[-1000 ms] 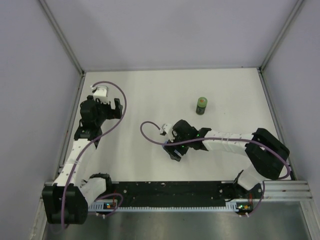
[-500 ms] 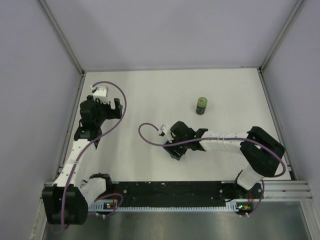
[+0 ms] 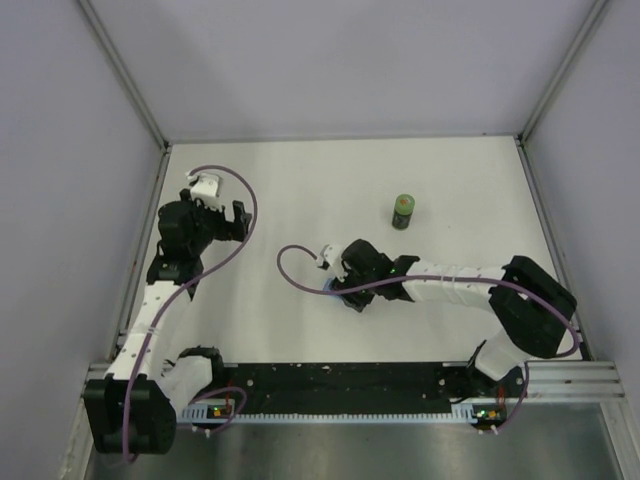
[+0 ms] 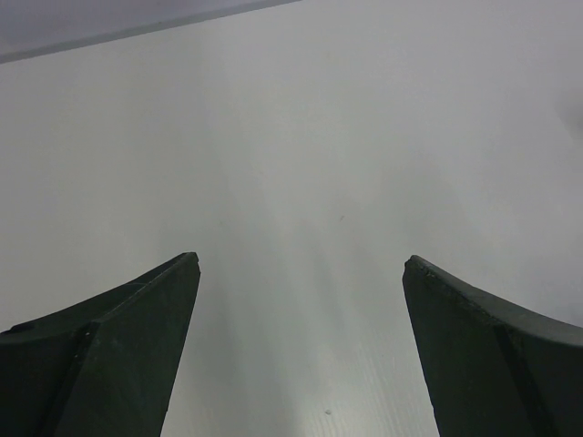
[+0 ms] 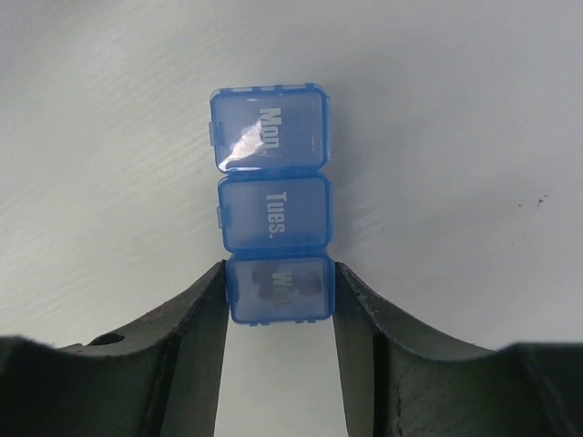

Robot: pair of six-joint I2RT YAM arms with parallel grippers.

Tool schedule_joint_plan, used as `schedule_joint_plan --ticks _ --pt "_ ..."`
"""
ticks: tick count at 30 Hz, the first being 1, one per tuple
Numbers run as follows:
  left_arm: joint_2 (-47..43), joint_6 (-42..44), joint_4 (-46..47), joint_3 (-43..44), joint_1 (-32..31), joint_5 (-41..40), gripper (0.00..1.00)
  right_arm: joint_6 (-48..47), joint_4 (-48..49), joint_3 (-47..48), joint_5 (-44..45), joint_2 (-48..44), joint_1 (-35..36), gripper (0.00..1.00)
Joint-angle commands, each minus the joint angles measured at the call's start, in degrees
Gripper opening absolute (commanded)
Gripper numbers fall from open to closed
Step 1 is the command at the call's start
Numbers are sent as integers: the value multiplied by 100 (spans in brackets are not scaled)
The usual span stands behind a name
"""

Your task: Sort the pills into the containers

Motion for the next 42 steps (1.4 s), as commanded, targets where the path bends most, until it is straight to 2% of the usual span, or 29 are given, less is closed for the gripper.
schedule_joint_plan --ticks 1,6,9,11,17,24,27,35,42 --pt "-112 308 -125 44 18 779 99 -329 16 315 -39 -692 -38 40" --pt "-95 545 -538 263 18 1455 99 -557 -326 473 -706 -1097 -450 37" --pt "-42 817 -1065 571 18 2350 99 -742 -572 683 -1163 -1229 -706 36" --pt "28 1124 -1574 921 18 3272 99 -909 -765 885 -1471 -1282 -847 35" --pt "125 1406 -2411 1503 -121 4531 99 -1164 -1231 1553 -2043 -1300 -961 33" --pt "37 2372 -2421 1205 -1052 4419 99 -1208 -1688 2028 -2640 -1089 -988 34" --pt "186 2488 -2210 1117 -1440 4401 99 -1270 -1873 2160 -2904 -984 -996 32" --pt "661 2575 -1990 1222 -1959 4550 99 -1314 -2076 2354 -3195 -799 -1005 29" --pt "793 2611 -1682 985 -2082 4673 97 -1323 -2067 2310 -3213 -825 -1005 28"
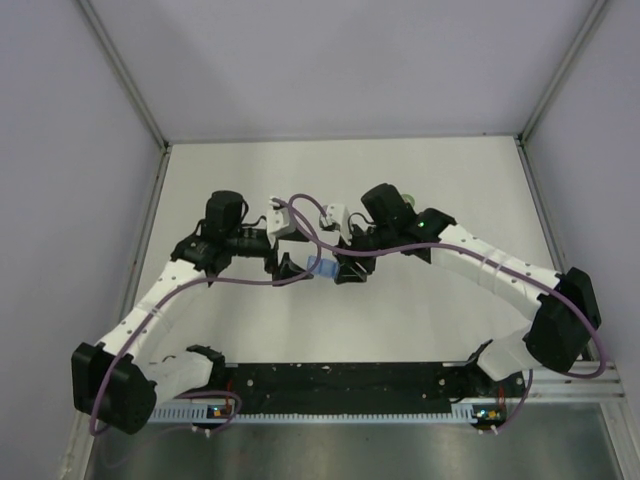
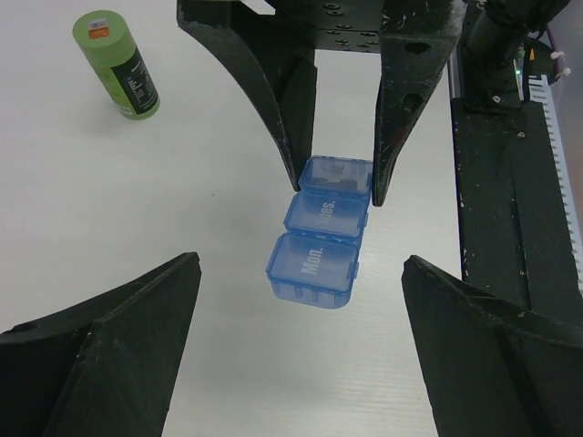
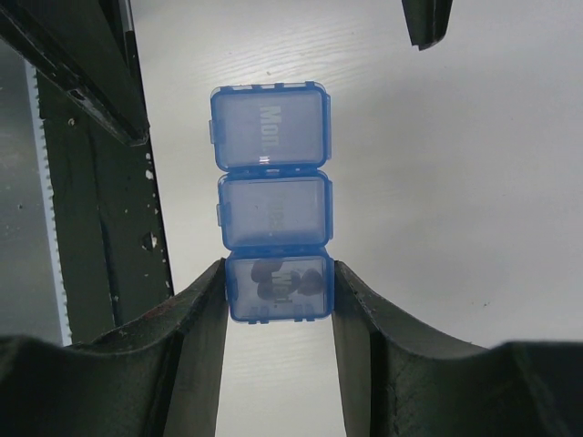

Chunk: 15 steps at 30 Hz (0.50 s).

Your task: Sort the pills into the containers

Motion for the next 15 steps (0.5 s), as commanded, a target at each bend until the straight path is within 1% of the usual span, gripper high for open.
schedule_joint_plan --ticks 1,4,9,11,15 --pt "48 139 421 -141 -100 269 96 -103 36 255 -185 -45 -54 27" --pt "118 139 438 -141 -187 252 95 -112 36 255 -194 -45 -54 27" --pt "215 148 456 -132 -275 182 89 -112 36 247 -186 -45 -63 27" --pt "259 156 456 -123 -302 146 86 -120 36 238 -159 -45 -63 26" --pt "338 86 499 -106 -328 94 74 -103 62 220 -80 -63 -63 25"
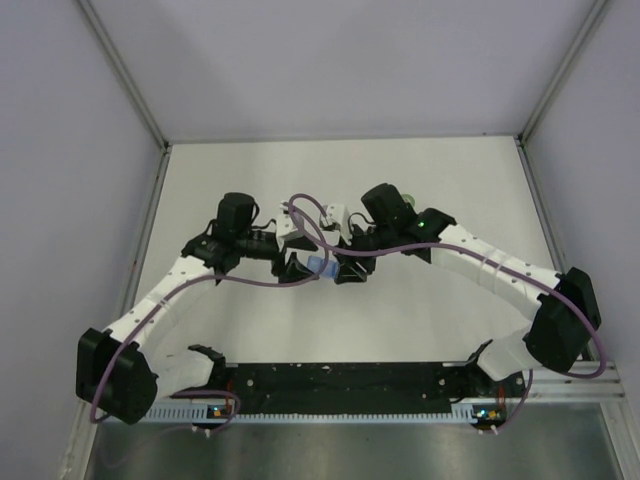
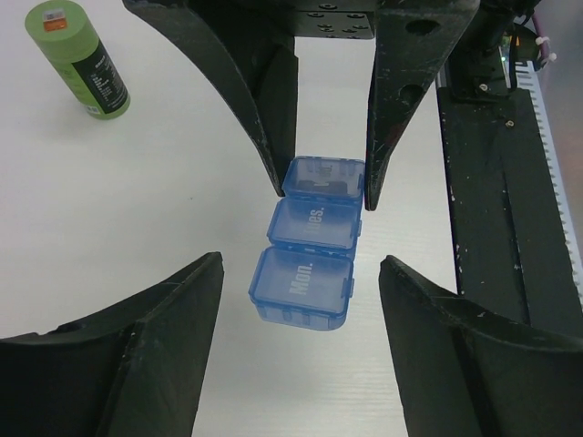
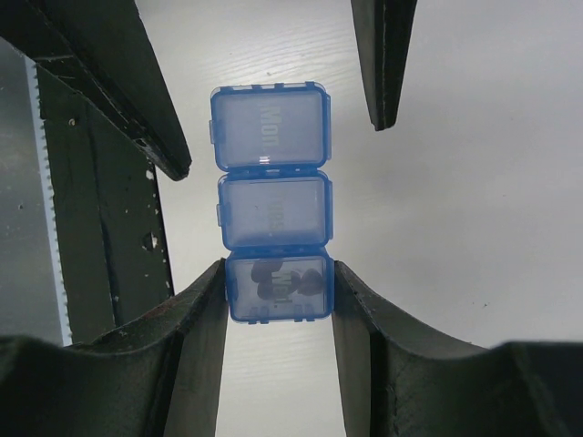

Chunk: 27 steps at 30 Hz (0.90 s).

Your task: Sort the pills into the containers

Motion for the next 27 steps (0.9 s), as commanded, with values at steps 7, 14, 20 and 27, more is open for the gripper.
schedule_joint_plan --ticks 7,14,20,27 --pt "166 -126 316 80 -62 32 54 -94 143 150 34 -124 -59 23" --pt "324 -512 457 124 -62 164 37 -103 257 18 289 -194 -59 20" --pt "456 -1110 852 116 -53 322 32 -94 345 -70 447 -256 -59 18" --pt "588 -1734 1221 89 -44 384 36 -112 468 -193 570 -317 -59 16"
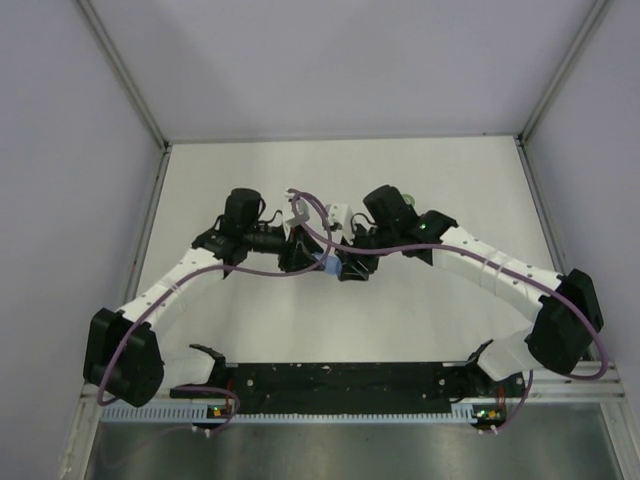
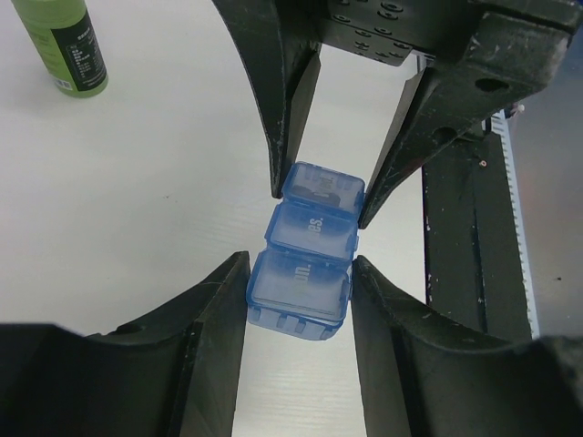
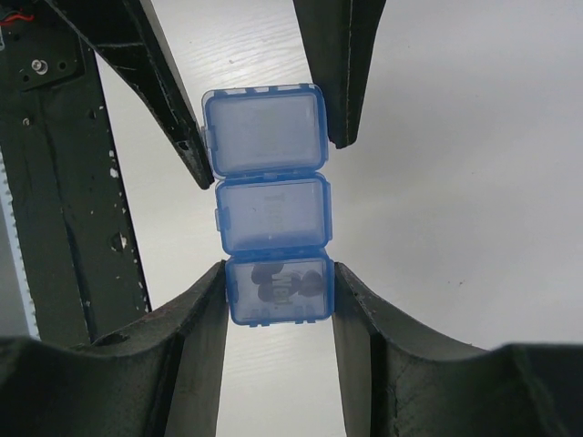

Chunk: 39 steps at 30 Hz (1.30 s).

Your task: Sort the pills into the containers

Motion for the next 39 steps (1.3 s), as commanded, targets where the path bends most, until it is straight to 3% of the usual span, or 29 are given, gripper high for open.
schedule_joint_plan --ticks 1,5,9,12,13,22,26,30,39 --pt "70 -642 563 89 -9 316 37 -120 381 -68 140 -261 -32 16" --pt "149 -1002 757 80 26 273 43 -129 416 -121 201 -296 -24 16" --pt "158 -1266 906 89 52 44 61 -138 416 -147 228 -322 -24 16" --pt "105 -1451 1064 54 52 -132 69 -138 425 -139 219 -322 -24 15" --pt "105 -1486 1126 37 52 -228 77 -138 416 -147 193 -322 -24 15" --pt "-9 -1495 1416 -130 52 -940 98 -138 408 -139 122 -340 -24 15" --pt "-97 -1530 1574 -209 61 -1046 99 -147 399 -182 113 -349 -24 15" --pt "-237 -1355 1548 -245 96 -555 99 -164 399 -226 157 -349 -24 15" --pt "-449 -274 652 -271 114 166 99 -173 372 -227 96 -340 -24 15"
